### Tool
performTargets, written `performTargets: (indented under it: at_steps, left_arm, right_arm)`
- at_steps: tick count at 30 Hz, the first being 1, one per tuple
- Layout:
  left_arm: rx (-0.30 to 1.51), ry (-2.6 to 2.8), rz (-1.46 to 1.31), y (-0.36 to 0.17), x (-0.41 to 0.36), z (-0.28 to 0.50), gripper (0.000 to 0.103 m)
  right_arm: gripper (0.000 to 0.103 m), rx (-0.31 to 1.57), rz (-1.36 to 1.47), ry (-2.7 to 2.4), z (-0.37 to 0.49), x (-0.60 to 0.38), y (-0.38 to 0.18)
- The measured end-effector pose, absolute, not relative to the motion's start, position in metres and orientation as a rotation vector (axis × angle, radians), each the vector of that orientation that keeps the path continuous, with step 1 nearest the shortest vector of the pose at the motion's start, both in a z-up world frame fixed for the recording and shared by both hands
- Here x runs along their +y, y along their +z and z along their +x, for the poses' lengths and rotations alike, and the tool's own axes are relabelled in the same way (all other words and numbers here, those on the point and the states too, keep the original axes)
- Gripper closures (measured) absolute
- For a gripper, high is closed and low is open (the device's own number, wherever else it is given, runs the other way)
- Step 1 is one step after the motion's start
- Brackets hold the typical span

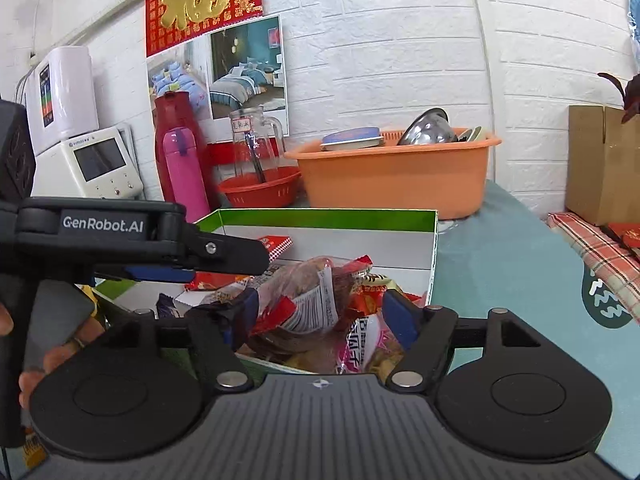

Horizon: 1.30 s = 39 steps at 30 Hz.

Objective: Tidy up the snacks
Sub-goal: 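Carry the red-date bag into the box and open the left gripper, then grasp the yellow barcode-printed snack packet with the left gripper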

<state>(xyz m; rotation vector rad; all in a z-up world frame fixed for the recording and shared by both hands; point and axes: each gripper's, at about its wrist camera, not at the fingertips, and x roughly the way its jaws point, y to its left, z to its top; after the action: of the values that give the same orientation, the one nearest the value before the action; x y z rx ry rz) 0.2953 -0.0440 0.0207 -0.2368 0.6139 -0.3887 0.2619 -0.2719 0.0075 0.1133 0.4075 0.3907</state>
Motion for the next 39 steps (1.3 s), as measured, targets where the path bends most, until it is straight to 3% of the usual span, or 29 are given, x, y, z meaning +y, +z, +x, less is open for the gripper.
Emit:
performTargets:
  at_steps: [20,33,39]
  left_arm:
    - [0.541,-0.34,-0.16,0.059,-0.052,0.207,0.0]
    - [0.564,-0.323,-0.153,0.042,-0.007,0.129,0.0]
    - [0.616,-0.3,-0.224,0.017,0.027,0.098,0.0]
  right_arm:
    - [0.0,0.322,0.149,0.445,0.173,-0.279,0.045]
    - [0.0,0.556,0.094,0.569,0.145,-0.244,-0.006]
    - [0.0,0.569,-0.012,0.594,0.158,-0.217,-0.014]
